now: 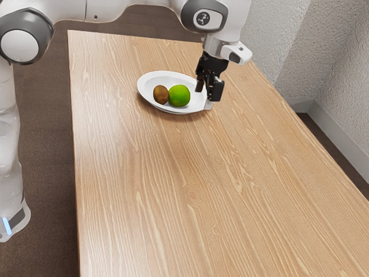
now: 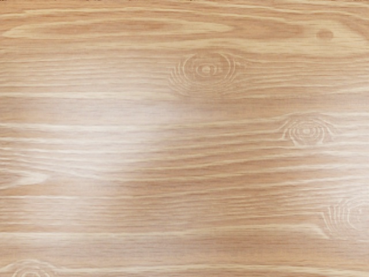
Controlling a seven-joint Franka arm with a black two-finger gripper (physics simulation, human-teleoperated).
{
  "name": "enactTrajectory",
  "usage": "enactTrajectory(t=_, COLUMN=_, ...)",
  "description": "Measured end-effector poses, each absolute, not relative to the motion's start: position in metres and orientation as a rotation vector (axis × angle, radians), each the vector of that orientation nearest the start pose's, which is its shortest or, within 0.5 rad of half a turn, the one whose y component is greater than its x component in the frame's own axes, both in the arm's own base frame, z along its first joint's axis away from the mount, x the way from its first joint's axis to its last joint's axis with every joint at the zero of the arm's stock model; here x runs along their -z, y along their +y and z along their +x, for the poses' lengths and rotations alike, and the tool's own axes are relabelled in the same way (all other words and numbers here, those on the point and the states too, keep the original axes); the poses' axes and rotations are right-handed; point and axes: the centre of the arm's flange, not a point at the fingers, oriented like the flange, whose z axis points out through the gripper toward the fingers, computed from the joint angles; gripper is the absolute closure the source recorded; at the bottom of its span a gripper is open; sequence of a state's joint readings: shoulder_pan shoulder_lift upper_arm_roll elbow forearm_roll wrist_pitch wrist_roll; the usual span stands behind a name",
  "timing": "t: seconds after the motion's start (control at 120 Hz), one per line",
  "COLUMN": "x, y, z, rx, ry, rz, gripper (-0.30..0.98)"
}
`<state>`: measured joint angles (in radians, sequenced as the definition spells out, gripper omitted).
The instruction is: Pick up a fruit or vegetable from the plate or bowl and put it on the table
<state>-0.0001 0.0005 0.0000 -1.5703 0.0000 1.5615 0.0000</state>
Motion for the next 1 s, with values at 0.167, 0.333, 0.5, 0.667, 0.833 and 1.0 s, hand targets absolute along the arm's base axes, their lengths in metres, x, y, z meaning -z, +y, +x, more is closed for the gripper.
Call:
enactTrajectory(t=0.167, x=-0.689, y=0.028, z=0.598, rx=0.197, ry=-0.09, rz=-3.058, gripper=0.0)
enactTrajectory(t=0.333, x=-0.688, y=0.046, z=0.596, rx=0.15, ry=-0.164, rz=-3.039, gripper=0.0)
enactTrajectory(t=0.5, x=-0.681, y=0.063, z=0.576, rx=-0.03, ry=-0.27, rz=-3.032, gripper=0.0)
enactTrajectory(t=0.667, x=-0.66, y=0.096, z=0.534, rx=-0.235, ry=-0.418, rz=-3.031, gripper=0.0)
enactTrajectory(t=0.833, x=-0.64, y=0.138, z=0.483, rx=-0.325, ry=-0.59, rz=-3.043, gripper=0.0)
enactTrajectory(t=1.0, x=-0.616, y=0.163, z=0.435, rx=-0.365, ry=-0.707, rz=-3.064, gripper=0.0)
